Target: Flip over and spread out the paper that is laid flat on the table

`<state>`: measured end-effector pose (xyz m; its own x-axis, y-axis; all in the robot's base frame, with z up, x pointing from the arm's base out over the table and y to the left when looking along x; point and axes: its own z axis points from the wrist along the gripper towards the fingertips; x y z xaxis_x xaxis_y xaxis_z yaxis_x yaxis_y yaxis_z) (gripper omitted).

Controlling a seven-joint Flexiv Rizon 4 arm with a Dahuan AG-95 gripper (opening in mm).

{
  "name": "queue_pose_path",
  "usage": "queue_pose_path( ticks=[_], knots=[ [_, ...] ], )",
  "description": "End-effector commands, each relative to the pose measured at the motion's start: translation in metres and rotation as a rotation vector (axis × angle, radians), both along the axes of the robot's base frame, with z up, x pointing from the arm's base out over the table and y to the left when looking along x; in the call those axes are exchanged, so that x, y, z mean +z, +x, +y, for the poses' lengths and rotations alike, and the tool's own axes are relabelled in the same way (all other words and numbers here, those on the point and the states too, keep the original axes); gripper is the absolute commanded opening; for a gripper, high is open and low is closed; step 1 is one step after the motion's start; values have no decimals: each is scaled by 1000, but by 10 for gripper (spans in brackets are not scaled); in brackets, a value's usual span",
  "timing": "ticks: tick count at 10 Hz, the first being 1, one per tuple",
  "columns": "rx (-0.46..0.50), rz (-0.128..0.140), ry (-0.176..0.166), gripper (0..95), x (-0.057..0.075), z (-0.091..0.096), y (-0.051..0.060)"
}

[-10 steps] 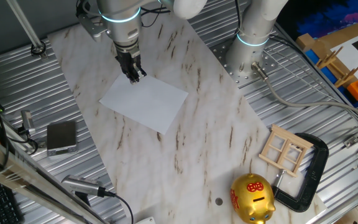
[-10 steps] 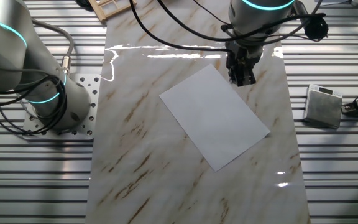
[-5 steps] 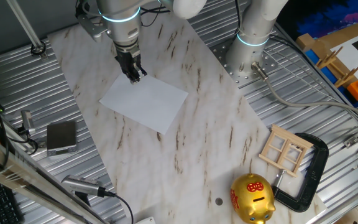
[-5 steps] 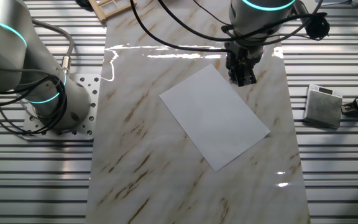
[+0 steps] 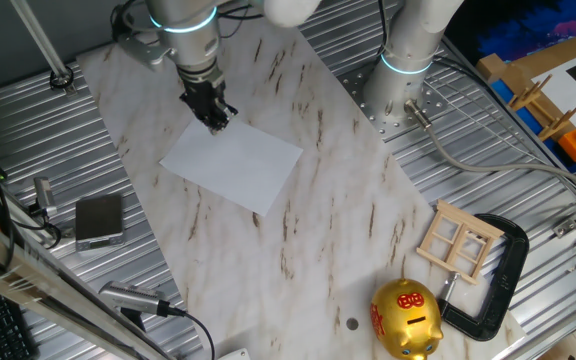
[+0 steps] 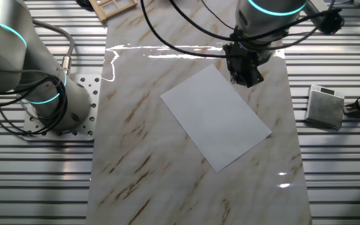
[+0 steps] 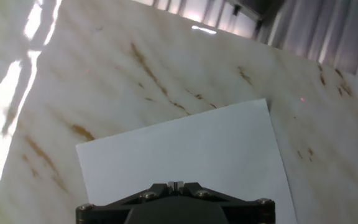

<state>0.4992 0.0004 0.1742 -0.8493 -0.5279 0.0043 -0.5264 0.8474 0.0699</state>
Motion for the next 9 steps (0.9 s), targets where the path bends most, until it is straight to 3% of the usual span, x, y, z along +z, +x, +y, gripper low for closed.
queue_pose_path(
  ticks=[1, 5, 9],
  knots=[
    [145, 22, 23, 0, -1, -1, 0],
    [210, 26, 29, 0, -11, -12, 17],
    [332, 29, 41, 0, -34, -35, 41]
  ],
)
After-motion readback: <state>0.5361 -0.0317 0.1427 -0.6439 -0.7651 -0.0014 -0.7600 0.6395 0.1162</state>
